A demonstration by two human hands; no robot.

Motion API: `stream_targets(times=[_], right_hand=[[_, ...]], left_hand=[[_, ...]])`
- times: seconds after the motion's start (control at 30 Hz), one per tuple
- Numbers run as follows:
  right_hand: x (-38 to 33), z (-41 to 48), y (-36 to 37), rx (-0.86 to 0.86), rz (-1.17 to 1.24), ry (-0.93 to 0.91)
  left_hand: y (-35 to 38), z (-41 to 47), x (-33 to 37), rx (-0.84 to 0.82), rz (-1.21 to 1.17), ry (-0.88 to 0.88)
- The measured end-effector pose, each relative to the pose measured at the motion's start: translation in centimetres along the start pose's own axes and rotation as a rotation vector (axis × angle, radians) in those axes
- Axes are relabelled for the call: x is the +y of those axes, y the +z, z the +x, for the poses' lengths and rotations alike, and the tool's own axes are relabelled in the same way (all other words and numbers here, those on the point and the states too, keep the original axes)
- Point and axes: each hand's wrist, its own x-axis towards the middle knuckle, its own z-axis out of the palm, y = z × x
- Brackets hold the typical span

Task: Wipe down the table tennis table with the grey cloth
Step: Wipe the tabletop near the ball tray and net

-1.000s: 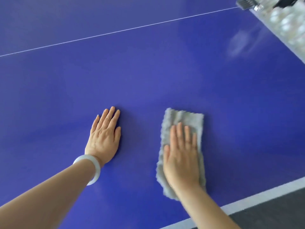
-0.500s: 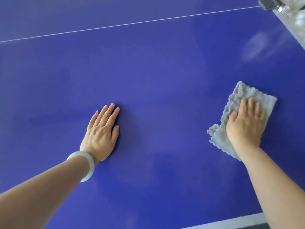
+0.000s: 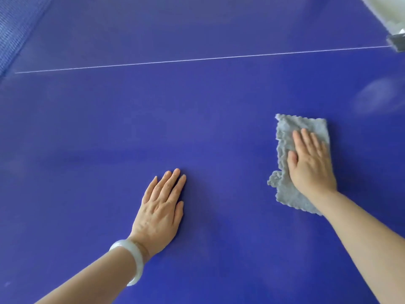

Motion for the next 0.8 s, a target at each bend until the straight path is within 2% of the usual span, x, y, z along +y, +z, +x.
stream_targets(times=[0.13,0.3,0.4,0.47,0.6,0.7,0.77,0.8], right_hand=[[1.3,2.0,-0.2,0.072,-0.029,0.222],[1.0,2.0,-0.3,0.064,-0.073,0.232],[-1.2,1.1,-0.7,0.047,-0.076,0.241],[-5.5,-0.8,0.0,0.009,-0.079,0.100],[-15.1,-3.6,3.0,-0.030,-0.043,-0.400],[-19.9,0.5,3.7,-0.079,0.033,-0.675],[-20.3,5.2,3.4,-0.133,0.027,-0.835],[-19.5,8.0,3.1,-0.140,-0.002,-0.852]], left_hand=[[-0.1,3.9,-0.1,0.086,-0.033,0.005],[-0.2,11.9,-1.0,0.103,-0.033,-0.124],[0.3,13.3,-1.4,0.093,0.010,-0.174],[0.3,13.1,-1.3,0.082,0.009,-0.169],[0.2,13.0,-1.4,0.117,-0.173,-0.226],[-0.3,13.0,-1.2,0.123,-0.352,-0.334],[-0.3,13.3,-1.2,0.149,-0.296,-0.364],[-0.2,13.6,-1.3,0.160,-0.218,-0.356]])
